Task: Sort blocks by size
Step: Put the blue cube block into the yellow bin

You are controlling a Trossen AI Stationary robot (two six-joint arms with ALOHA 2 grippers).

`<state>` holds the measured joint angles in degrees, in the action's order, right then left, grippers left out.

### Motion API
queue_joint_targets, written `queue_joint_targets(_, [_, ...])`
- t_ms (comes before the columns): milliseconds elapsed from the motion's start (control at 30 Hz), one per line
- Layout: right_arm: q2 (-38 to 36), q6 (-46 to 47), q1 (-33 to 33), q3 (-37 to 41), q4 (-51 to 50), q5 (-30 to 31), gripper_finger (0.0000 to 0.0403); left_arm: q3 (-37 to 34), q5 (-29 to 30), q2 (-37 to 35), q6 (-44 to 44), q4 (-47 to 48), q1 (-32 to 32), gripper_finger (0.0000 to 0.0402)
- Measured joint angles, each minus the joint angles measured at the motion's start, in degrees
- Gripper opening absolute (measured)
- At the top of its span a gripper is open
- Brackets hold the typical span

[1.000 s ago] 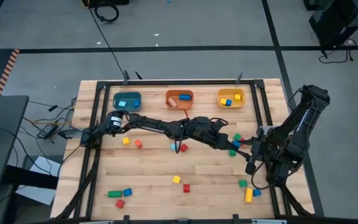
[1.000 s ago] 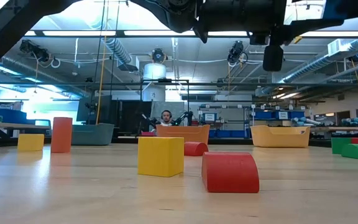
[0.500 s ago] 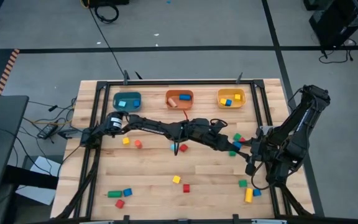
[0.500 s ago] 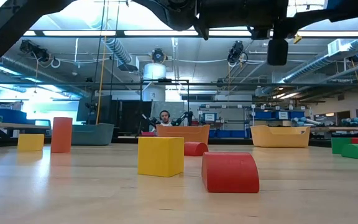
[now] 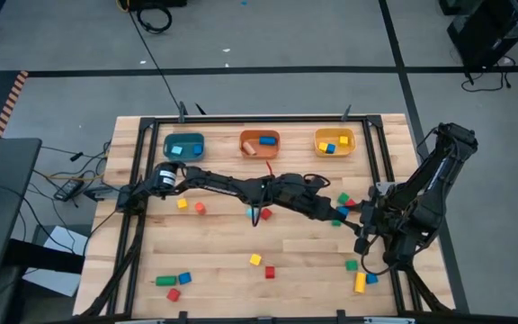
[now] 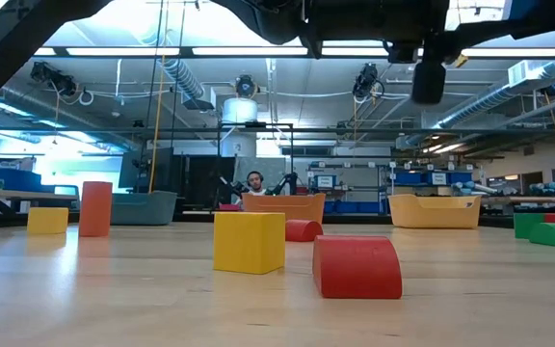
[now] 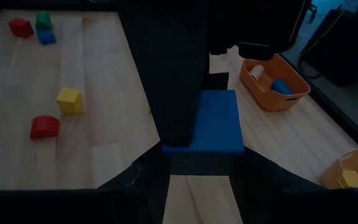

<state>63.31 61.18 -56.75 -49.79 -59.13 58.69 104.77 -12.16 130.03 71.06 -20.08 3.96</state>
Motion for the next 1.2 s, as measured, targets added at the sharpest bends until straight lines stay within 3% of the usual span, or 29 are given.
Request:
queue_joint_targets(300, [0.0,1.3,0.3,0.0,-3.6,-0.3,0.0155,0.0,3.4,0.0,-2.7,1.5,-0.4,0.0221])
queue_joint_targets(500, [-0.1,4.0,3.1,0.0,-7.6,-1.1,0.0155,-0.1,1.5,0.1,-4.2,-1.9,-2.5,0.0225])
queue_joint_targets(667, [-0.8,5.3,6.3,-0.1,-9.5,-2.5,0.0155,-0.1,-3.5,0.1,-6.6,-1.9,-5.0,0.0225])
queue_joint_targets(933, [-3.5,11.1,19.2,-0.1,-13.9,-3.8,0.0155,-0.1,-15.5,0.1,-9.4,-2.4,-14.1,0.0225])
queue_joint_targets(1067, [-3.9,11.2,28.5,-0.1,-13.0,-7.4,0.0155,-0.1,-22.0,0.1,-11.1,-2.4,-19.8,0.0225])
queue_joint_targets(1200, [-3.8,9.5,39.1,-0.1,-10.5,-12.1,0.0155,-0.1,-24.7,0.1,-14.7,-2.3,-25.6,0.0225])
